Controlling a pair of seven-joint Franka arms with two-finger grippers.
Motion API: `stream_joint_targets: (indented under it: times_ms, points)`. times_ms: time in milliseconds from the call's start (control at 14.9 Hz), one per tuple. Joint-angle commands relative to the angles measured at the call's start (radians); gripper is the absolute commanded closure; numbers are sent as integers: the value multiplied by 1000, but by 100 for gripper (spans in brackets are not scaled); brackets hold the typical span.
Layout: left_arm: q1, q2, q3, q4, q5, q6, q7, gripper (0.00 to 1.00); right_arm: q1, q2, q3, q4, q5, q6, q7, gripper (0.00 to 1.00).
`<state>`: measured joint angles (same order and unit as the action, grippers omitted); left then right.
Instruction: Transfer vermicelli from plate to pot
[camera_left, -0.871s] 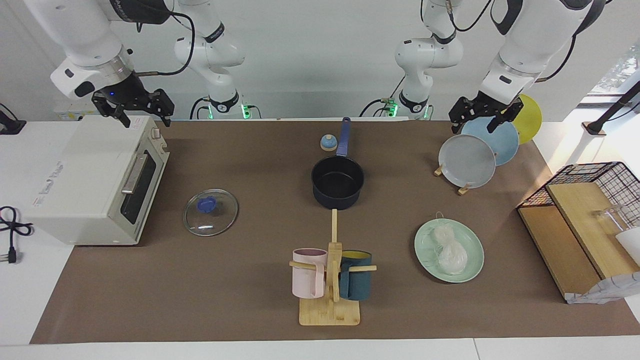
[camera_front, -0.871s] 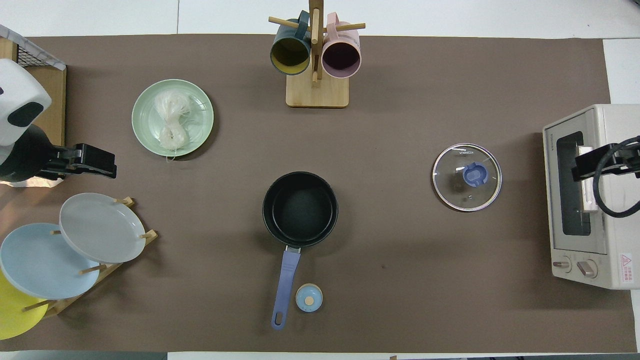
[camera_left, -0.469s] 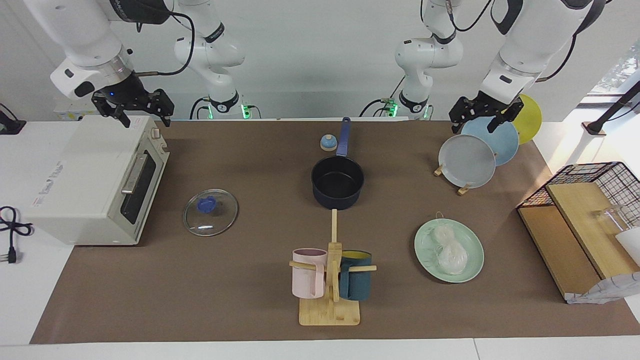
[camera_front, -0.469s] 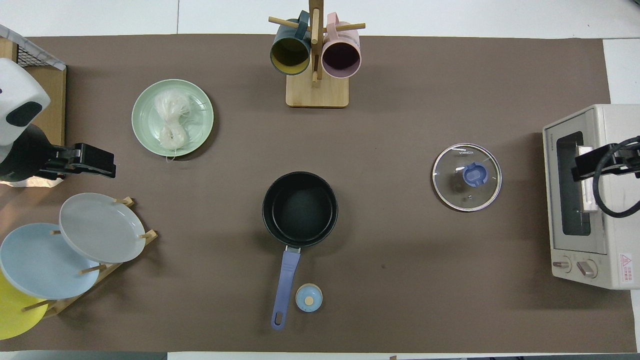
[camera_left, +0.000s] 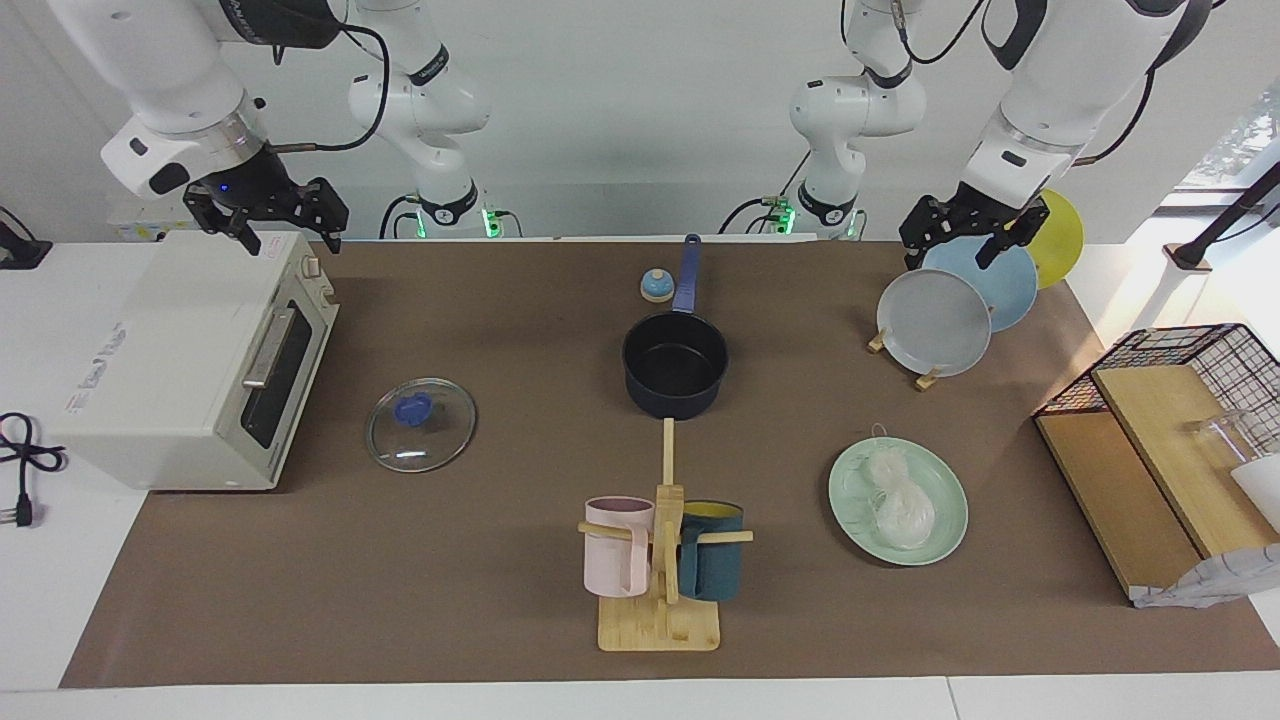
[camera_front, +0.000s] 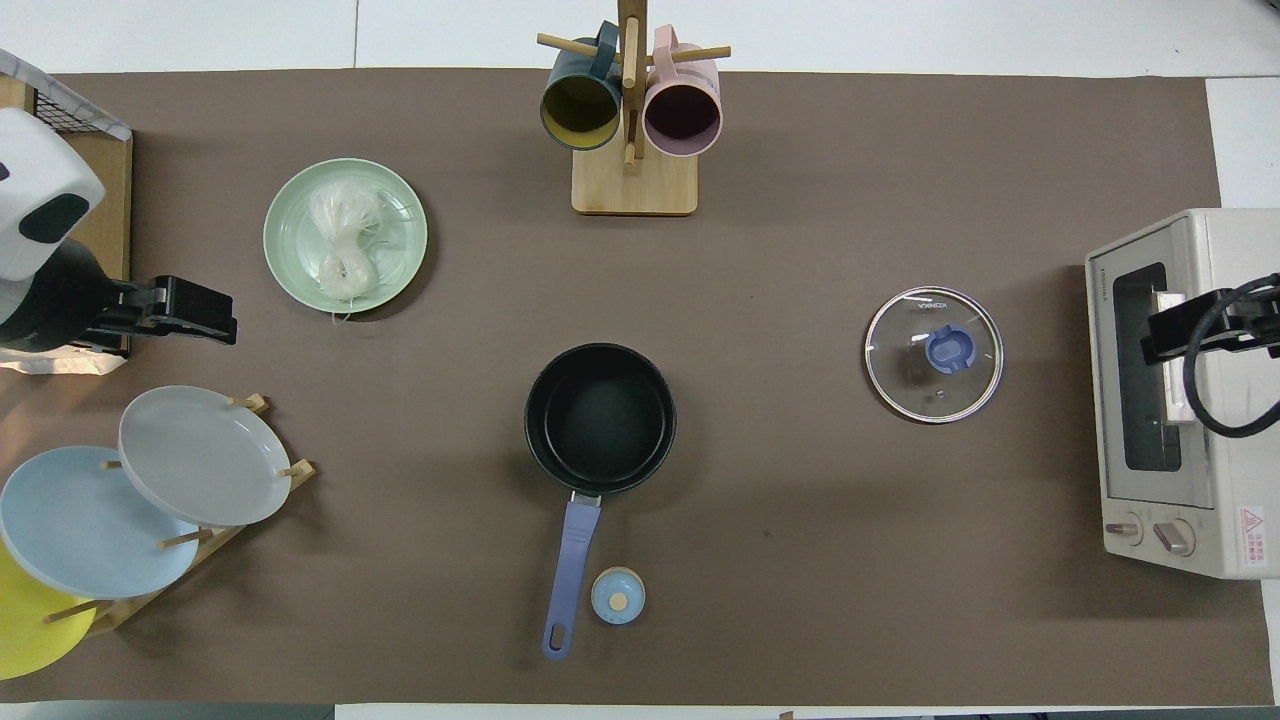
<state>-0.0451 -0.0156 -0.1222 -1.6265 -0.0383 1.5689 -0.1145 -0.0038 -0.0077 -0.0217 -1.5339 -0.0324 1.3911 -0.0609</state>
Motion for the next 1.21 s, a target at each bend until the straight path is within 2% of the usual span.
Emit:
stream_joint_targets:
  times_ms: [0, 201, 603, 871, 1138]
  points:
    - [4, 115, 6, 25, -17, 97, 9, 0, 2, -28, 13, -28, 0, 3, 0, 0]
    - [4, 244, 6, 45, -3, 208, 10, 0, -2, -29, 13, -45, 25, 35, -5, 0]
    - [-13, 434, 3, 40, 80, 483, 13, 0, 4, -72, 13, -299, 54, 328, -22, 0]
    - [-42, 520, 1, 28, 149, 638, 13, 0, 13, 24, 13, -350, 54, 460, -40, 0]
    - [-48, 549, 3, 22, 210, 668, 16, 0, 37, 95, 13, -437, 54, 641, -39, 0]
